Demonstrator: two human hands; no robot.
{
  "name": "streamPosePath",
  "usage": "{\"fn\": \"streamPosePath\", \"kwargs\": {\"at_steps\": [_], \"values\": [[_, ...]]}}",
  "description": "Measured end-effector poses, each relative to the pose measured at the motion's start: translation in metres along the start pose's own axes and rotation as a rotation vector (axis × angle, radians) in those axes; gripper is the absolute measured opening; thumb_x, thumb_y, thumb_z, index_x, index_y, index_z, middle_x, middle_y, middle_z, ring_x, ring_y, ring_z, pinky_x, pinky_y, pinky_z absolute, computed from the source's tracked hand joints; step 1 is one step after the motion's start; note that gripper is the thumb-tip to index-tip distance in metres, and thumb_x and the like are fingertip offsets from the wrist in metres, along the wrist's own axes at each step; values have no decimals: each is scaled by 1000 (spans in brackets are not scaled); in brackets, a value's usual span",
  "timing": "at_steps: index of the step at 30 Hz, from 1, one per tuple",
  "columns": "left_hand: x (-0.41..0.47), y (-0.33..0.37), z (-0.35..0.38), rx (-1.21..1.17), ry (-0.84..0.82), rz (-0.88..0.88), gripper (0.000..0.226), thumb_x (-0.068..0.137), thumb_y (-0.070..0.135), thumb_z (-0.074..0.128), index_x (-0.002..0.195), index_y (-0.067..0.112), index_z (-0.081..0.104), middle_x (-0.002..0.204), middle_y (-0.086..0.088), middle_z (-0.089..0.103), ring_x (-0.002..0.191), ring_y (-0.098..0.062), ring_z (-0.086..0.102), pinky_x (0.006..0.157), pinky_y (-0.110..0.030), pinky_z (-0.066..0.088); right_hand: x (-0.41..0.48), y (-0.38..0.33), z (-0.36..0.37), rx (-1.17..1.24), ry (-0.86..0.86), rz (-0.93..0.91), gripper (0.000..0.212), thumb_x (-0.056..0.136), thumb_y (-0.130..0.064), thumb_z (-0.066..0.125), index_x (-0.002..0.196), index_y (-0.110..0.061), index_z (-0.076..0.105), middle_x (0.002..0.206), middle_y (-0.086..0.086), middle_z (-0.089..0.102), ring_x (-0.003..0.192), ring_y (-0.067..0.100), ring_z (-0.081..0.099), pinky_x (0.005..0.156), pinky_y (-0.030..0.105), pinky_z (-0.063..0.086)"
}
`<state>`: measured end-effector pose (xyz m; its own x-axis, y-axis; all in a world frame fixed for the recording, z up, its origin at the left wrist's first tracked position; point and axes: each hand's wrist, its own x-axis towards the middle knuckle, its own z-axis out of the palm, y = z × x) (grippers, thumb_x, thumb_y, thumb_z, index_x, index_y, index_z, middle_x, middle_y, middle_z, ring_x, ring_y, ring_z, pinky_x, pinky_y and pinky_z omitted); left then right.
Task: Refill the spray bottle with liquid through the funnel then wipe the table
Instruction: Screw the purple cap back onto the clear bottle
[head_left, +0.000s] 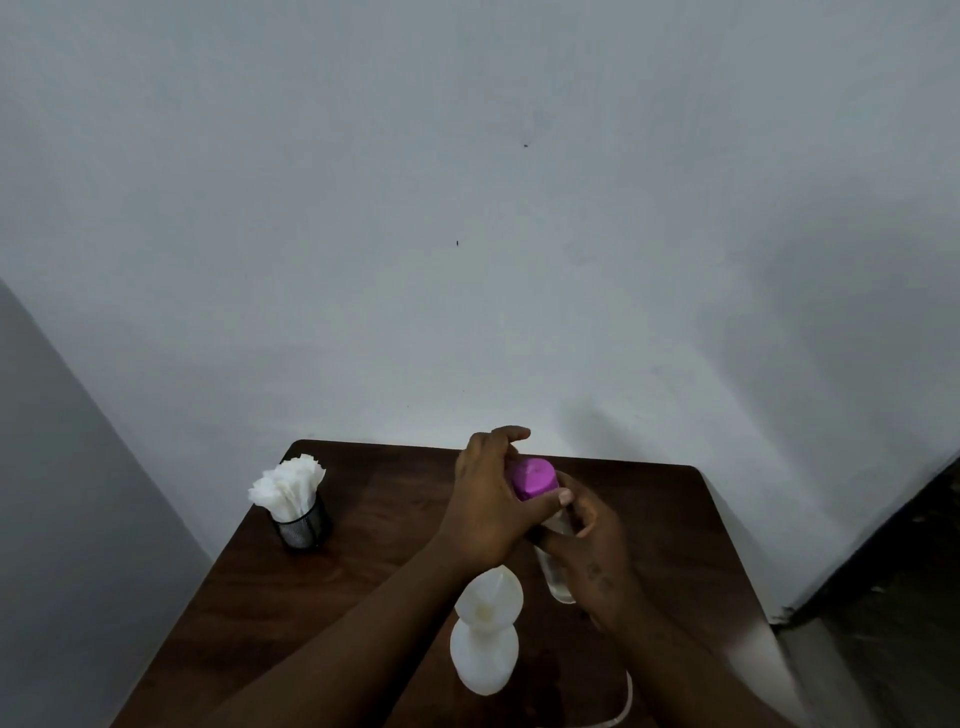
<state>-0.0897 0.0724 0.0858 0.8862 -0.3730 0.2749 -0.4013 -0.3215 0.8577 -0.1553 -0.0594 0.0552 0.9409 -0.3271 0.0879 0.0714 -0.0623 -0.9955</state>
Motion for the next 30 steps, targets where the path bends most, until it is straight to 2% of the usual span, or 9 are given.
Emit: {"fn": "streamPosePath", "kwargs": {"at_steps": [2, 4, 6, 8, 12, 17, 22, 27, 30], "values": [[0, -1, -1, -62, -9, -21, 67, 74, 34, 86, 130, 39, 51, 114, 13, 55, 110, -8, 58, 89, -31, 57, 1, -1, 0, 3, -8, -6, 57, 74, 16, 74, 125, -4, 62, 112, 8, 71, 95, 2, 70, 71, 11, 53], [0, 0, -1, -97, -57, -13, 67, 73, 28, 82, 131, 40, 50, 118, 15, 57, 112, -8, 59, 92, -35, 58, 0, -4, 1, -6, -16, -15, 55, 74, 17, 74, 122, -8, 62, 108, 0, 70, 90, -7, 68, 70, 8, 51], [-1, 0, -1, -65, -75, 14, 73, 72, 28, 81, 135, 43, 46, 129, 20, 52, 121, -7, 54, 96, -33, 56, 2, -3, 1, -7, -20, -23, 55, 74, 16, 74, 120, -11, 60, 105, -3, 68, 86, -14, 66, 67, 4, 49], [-1, 1, -1, -57, -59, 10, 73, 73, 35, 85, 135, 43, 46, 127, 18, 52, 120, -7, 54, 95, -30, 56, 3, -1, 1, -15, -23, -26, 54, 75, 16, 73, 118, -13, 60, 104, -5, 68, 85, -16, 65, 66, 3, 48], [1, 0, -3, -109, 5, -17, 66, 71, 33, 90, 126, 37, 55, 106, 11, 65, 100, -6, 66, 82, -24, 60, 4, 0, 2, -32, -15, -27, 55, 74, 14, 76, 121, -11, 62, 110, 1, 71, 91, -7, 68, 70, 8, 50], [0, 1, -6, -120, 51, 24, 55, 68, 20, 93, 115, 30, 66, 101, 9, 72, 96, -2, 68, 77, -16, 56, 6, 2, 1, -67, 13, -72, 55, 71, 14, 78, 119, -7, 64, 106, 1, 74, 96, 3, 71, 75, 10, 51], [2, -1, -13, -122, 52, 86, 47, 70, 19, 92, 111, 21, 68, 105, 10, 73, 101, -5, 69, 85, -20, 56, 17, 2, -3, -198, -56, -53, 55, 70, -4, 86, 111, -34, 64, 99, -23, 73, 97, -5, 66, 76, 8, 50], [3, -11, -26, -104, 65, 84, 44, 78, 23, 86, 117, 23, 66, 111, 13, 72, 108, -6, 67, 93, -30, 57, 36, -4, 5, -244, -176, -13, 52, 72, -17, 87, 118, -27, 66, 106, -10, 74, 100, 4, 68, 86, 29, 56], [4, -23, -35, -218, 26, 21, 49, 83, 17, 83, 128, 19, 63, 121, 8, 71, 116, -8, 66, 100, -35, 56, 48, -4, 18, -245, -241, 0, 52, 73, -18, 87, 119, -27, 65, 107, -11, 74, 100, 4, 69, 85, 28, 56]]}}
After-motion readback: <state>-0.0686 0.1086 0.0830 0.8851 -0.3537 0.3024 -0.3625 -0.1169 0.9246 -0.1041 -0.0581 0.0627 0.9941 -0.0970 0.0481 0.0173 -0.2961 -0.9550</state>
